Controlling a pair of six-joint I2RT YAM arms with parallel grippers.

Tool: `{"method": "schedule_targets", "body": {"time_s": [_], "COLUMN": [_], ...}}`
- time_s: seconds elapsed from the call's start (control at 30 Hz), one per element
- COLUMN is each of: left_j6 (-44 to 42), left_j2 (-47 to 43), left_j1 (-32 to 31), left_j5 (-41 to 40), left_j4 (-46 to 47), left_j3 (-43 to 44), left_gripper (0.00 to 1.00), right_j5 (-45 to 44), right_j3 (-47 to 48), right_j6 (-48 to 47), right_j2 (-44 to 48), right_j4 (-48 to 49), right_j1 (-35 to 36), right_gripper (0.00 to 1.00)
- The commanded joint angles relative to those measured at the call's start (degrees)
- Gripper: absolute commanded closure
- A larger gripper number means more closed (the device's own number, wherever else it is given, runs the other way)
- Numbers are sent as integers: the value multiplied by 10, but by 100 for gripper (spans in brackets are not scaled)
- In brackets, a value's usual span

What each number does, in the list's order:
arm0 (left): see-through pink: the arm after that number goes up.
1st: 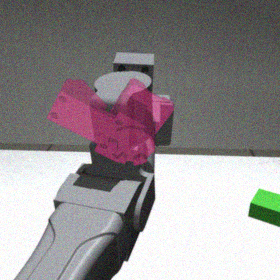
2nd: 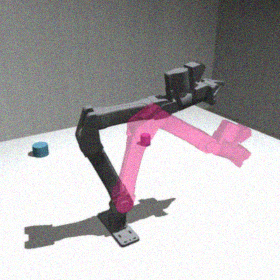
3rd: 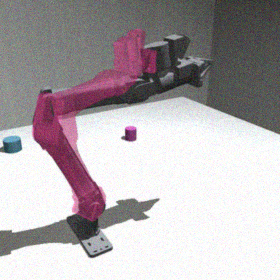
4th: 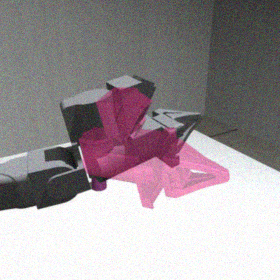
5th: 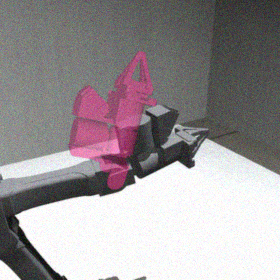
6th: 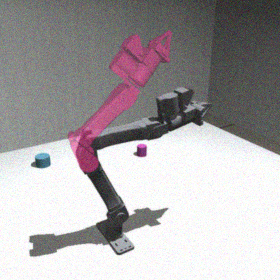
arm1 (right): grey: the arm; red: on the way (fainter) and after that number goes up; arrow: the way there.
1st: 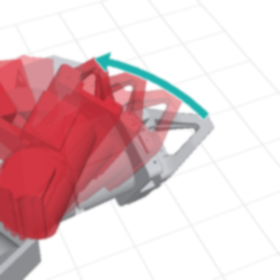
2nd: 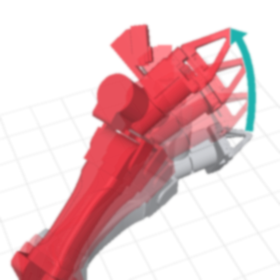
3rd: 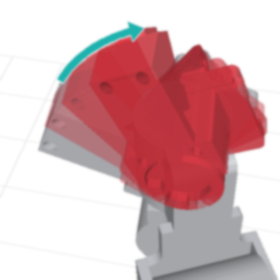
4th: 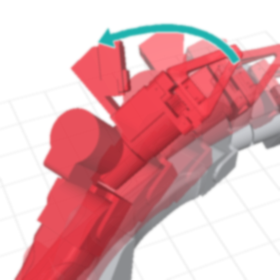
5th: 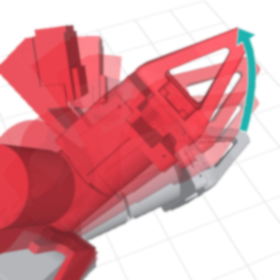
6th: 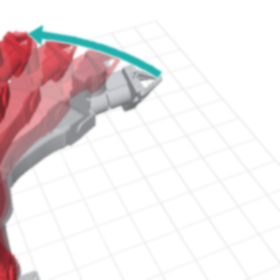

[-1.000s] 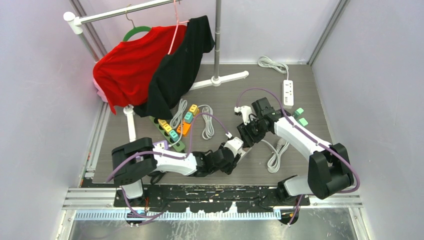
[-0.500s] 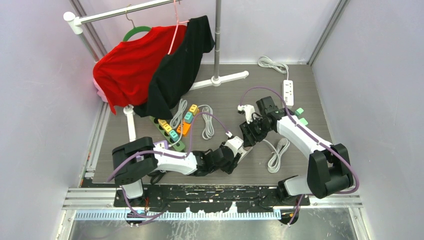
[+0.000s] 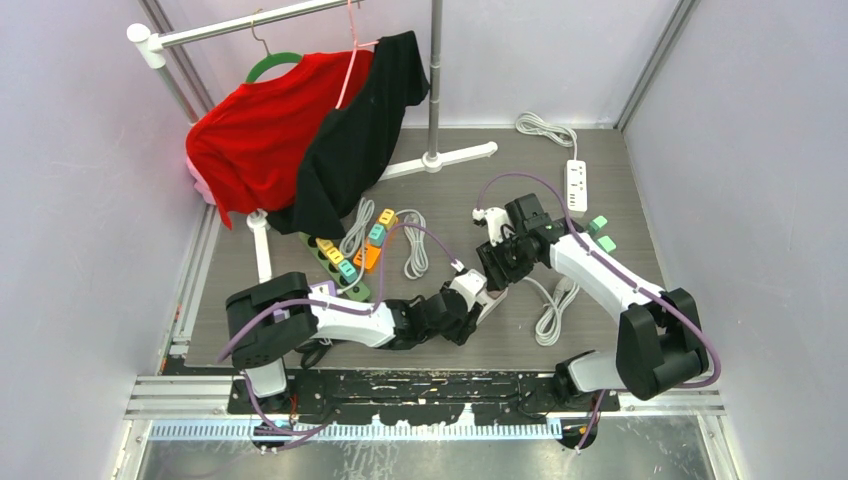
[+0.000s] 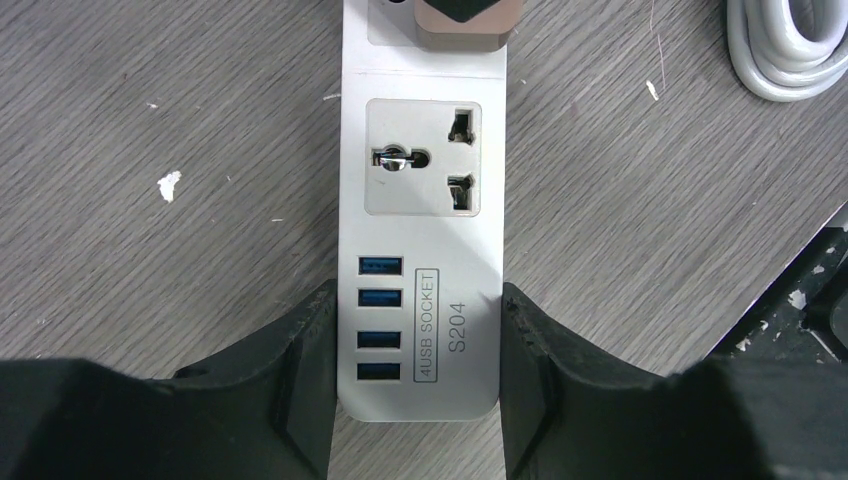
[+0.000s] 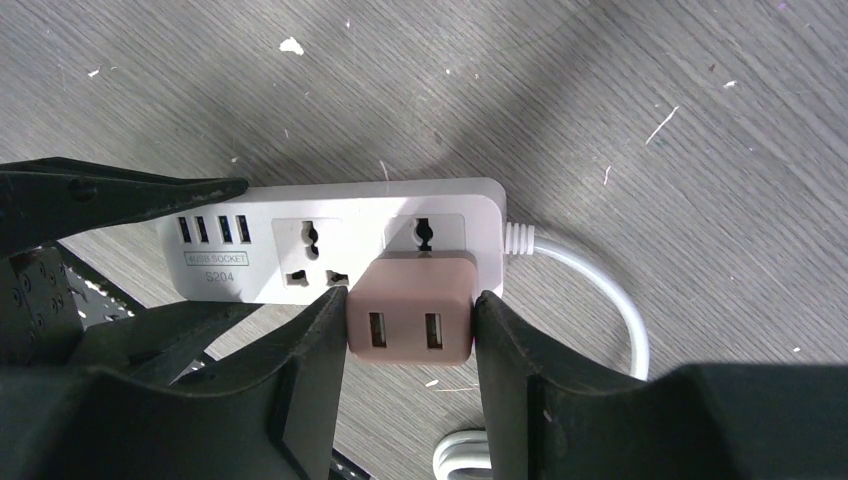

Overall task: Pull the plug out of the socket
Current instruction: Remove the plug from the socket.

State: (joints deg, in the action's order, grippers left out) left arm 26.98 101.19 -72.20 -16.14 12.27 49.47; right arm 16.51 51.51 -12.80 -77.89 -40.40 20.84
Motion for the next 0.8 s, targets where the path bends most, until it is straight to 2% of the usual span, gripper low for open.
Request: {"method": "schedule_targets", "body": {"time_s": [0.0, 0.1, 0.23, 0.33, 0.57, 0.77], "left_j6": [12, 13, 14, 14, 15, 14], "left_j2": [15, 13, 11, 11, 10, 9], "left_j1": [4, 4, 4, 4, 4, 4], "left_j5": [11, 11, 11, 12, 12, 15], "left_j4": [-44, -46, -46, -46, -44, -41], "left_j3": [-3, -4, -7, -9, -13, -11], "left_gripper": [100, 100, 100, 100, 100, 100], "right_j5": [-15, 93, 146, 140, 35, 108], "right_j3": [6, 19, 27, 29, 26, 14], "right_j6": [-3, -14, -16, -10, -6, -9], "right_j2": [15, 13, 17, 17, 10, 19], "right_j4": [11, -19, -33, -31, -18, -19], "right_j1": [-9, -9, -15, -30, -57, -45], "right_gripper": [99, 99, 99, 99, 99, 99]}}
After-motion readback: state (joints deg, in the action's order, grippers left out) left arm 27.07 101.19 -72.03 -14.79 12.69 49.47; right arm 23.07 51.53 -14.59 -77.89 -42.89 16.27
